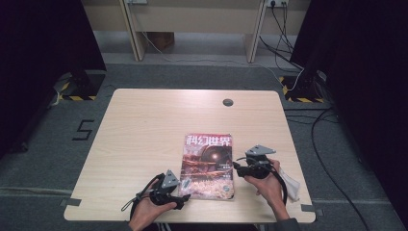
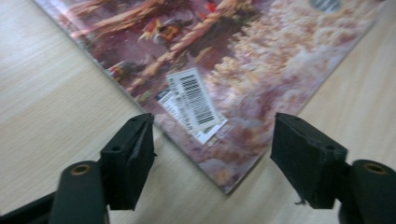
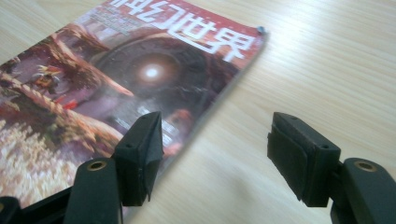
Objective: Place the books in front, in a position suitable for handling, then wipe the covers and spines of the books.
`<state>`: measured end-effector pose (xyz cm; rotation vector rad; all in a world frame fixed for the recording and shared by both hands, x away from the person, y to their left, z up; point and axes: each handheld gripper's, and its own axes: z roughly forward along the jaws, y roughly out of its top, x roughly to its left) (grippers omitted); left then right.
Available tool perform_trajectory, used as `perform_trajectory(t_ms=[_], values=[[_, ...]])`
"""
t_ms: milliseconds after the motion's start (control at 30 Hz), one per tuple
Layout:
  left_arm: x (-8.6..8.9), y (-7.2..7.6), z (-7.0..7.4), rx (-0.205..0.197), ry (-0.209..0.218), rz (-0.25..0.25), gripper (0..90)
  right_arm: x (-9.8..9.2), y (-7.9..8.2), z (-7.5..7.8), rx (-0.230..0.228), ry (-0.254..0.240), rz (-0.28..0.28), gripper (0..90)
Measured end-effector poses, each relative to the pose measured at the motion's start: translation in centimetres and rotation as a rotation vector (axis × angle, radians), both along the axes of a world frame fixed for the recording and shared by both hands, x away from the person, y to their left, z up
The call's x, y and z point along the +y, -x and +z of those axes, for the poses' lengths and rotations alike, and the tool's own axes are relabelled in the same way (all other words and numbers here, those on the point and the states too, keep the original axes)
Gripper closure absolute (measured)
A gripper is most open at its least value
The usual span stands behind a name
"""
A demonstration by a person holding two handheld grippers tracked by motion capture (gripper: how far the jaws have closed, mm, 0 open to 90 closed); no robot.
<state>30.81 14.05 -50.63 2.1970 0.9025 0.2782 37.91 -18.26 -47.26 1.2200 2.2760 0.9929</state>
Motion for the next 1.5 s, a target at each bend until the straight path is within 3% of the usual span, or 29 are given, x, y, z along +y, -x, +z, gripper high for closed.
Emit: perform_trajectory(t_ms=[167,400,533,800,900,1067,1333,1500], values=[[1.0,0.5,0.5,0.0,0.066,0.0,22.9,-2.4,1.1,0.5,-0.027,0.018,-0.023,35.7],[3.0,0.8,0.3,0.017,0.093,0.044,16.6,-5.5,2.7,0.4,-0.018,0.015,-0.086,34.0],[4.2,0.9,0.5,0.003,0.115,0.071,16.5,-6.7,3.7,0.1,-0.011,0.021,-0.094,32.5],[4.9,1.1,0.5,0.002,0.111,0.077,16.3,-8.3,5.1,-0.9,0.024,0.037,-0.11,31.4],[4.8,1.2,0.5,-0.002,0.107,0.074,16.3,-8.5,5.2,-1.0,0.015,0.048,-0.113,31.8],[5.0,1.0,0.5,0.001,0.113,0.084,16.3,-8.9,5.4,-1.1,0.02,0.075,-0.112,37.2],[4.8,1.1,0.5,-0.001,0.1,0.074,16.3,-10.4,5.4,-0.9,-0.01,0.103,-0.144,51.1],[4.6,1.2,0.5,-0.002,0.097,0.07,16.3,-11.6,5.2,-1.4,0.009,0.097,-0.17,56.0]])
